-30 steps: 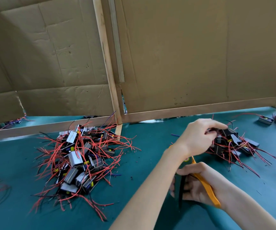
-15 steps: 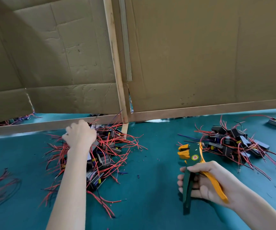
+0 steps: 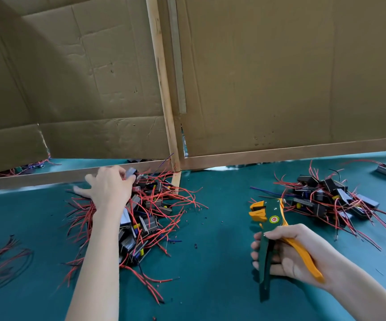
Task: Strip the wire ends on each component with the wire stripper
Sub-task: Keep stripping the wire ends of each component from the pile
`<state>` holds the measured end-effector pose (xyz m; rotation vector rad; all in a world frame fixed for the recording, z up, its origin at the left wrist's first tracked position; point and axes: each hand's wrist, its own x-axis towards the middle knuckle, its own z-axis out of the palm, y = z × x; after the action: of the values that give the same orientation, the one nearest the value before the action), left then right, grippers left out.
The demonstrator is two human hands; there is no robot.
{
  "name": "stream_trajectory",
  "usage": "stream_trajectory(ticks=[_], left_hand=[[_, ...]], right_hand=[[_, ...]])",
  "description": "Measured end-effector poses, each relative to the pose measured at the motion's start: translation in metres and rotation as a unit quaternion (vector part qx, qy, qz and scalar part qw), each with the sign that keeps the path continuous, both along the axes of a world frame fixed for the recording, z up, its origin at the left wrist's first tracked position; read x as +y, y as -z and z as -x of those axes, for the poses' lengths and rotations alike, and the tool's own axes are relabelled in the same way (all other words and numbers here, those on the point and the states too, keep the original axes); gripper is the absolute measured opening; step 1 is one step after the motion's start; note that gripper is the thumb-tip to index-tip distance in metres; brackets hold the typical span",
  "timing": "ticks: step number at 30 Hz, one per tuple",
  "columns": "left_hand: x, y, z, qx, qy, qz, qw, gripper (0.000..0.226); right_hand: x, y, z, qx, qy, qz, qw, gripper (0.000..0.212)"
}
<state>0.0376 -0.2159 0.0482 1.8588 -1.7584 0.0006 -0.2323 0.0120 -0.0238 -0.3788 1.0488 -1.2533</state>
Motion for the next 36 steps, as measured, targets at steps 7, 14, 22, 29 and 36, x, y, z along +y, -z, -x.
stream_trajectory(ticks=[7, 14, 22, 29, 36], left_hand=[[0.016, -0.028, 0.025, 0.154, 0.19, 0.306, 0.92, 0.02], [0.043, -0.019, 0.078, 0.32, 0.378, 0.106, 0.862, 0.027], [0.059, 0.007, 0.112, 0.428, 0.414, -0.193, 0.78, 0.02], [0.057, 0.01, 0.111, 0.316, 0.424, -0.079, 0.845, 0.02], [0.06, 0.012, 0.111, 0.36, 0.502, -0.09, 0.781, 0.012]], right_hand=[[-0.001, -0.001, 0.001, 0.006, 0.021, 0.02, 1.0, 0.031], [-0.001, 0.0, 0.002, 0.016, 0.037, 0.033, 0.999, 0.036], [-0.001, 0.0, 0.002, 0.024, 0.036, 0.042, 0.998, 0.039], [0.0, -0.001, -0.001, 0.031, 0.02, 0.06, 0.998, 0.037], [0.0, 0.0, -0.004, 0.036, 0.007, 0.089, 0.995, 0.037]])
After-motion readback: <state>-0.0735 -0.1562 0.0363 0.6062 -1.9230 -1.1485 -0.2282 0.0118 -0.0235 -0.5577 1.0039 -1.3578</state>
